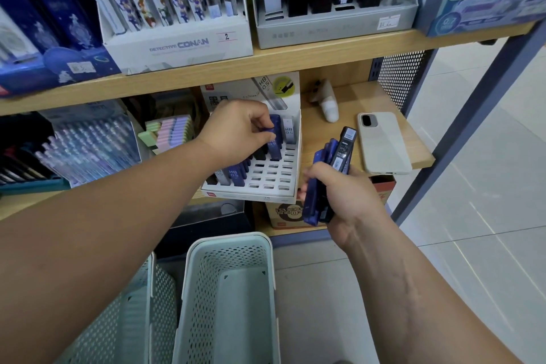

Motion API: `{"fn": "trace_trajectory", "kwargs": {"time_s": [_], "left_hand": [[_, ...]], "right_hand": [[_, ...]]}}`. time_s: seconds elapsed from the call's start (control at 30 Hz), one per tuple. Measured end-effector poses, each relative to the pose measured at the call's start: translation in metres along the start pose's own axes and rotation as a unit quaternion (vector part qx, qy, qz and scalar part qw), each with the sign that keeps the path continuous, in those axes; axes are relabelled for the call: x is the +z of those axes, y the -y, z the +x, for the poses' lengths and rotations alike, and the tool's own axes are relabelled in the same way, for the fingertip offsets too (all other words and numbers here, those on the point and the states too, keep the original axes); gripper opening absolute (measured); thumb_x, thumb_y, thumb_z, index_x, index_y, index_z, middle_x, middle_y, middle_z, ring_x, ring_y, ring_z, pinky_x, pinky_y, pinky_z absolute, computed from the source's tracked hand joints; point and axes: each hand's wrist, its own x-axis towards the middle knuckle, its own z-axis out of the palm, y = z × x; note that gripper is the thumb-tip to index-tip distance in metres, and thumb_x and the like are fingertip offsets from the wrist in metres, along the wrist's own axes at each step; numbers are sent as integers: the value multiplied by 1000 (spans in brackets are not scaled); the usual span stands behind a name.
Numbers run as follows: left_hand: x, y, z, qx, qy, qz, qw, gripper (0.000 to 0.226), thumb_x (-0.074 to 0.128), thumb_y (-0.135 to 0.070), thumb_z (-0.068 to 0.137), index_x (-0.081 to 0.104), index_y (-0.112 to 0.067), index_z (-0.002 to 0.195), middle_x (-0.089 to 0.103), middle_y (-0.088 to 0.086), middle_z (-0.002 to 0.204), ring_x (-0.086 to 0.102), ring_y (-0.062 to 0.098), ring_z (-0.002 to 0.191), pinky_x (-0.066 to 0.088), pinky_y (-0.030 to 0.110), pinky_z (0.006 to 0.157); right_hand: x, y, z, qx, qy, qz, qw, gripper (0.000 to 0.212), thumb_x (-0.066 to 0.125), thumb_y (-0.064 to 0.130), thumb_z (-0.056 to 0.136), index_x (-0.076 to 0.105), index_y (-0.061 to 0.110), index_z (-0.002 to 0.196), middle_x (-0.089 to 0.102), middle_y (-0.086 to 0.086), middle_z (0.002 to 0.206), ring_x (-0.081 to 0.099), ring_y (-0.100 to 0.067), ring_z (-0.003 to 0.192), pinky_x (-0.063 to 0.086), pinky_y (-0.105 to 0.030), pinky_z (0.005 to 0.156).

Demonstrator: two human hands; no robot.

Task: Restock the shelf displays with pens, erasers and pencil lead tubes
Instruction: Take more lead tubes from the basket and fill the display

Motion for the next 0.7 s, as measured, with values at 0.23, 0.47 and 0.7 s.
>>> {"fn": "trace_trajectory", "kwargs": {"time_s": [0.23,0.47,0.7], "left_hand": [[-6,8,5,14,31,-9,999,9,83,-14,80,74,-14,81,69,-11,77,62,-8,68,48,7,66],[-13,13,12,35,65,22,997,12,84,-14,79,72,-18,79,67,-15,77,65,-4,73,50,15,71],[2,19,9,104,32,84,990,10,81,-12,81,81,-14,91,71,-1,89,66,16,82,56,36,82]], "right_hand": [[-2,2,-1,-6,6,4,1000,13,68,-1,85,62,10,91,60,-6,63,59,-16,53,55,-31,55],[-3,1,0,0,12,-3,1000,13,68,1,86,61,11,91,61,-4,59,60,-18,52,54,-33,56],[-1,0,2,10,28,16,999,14,68,-2,85,60,8,91,60,-9,63,58,-21,56,54,-33,56]]}}
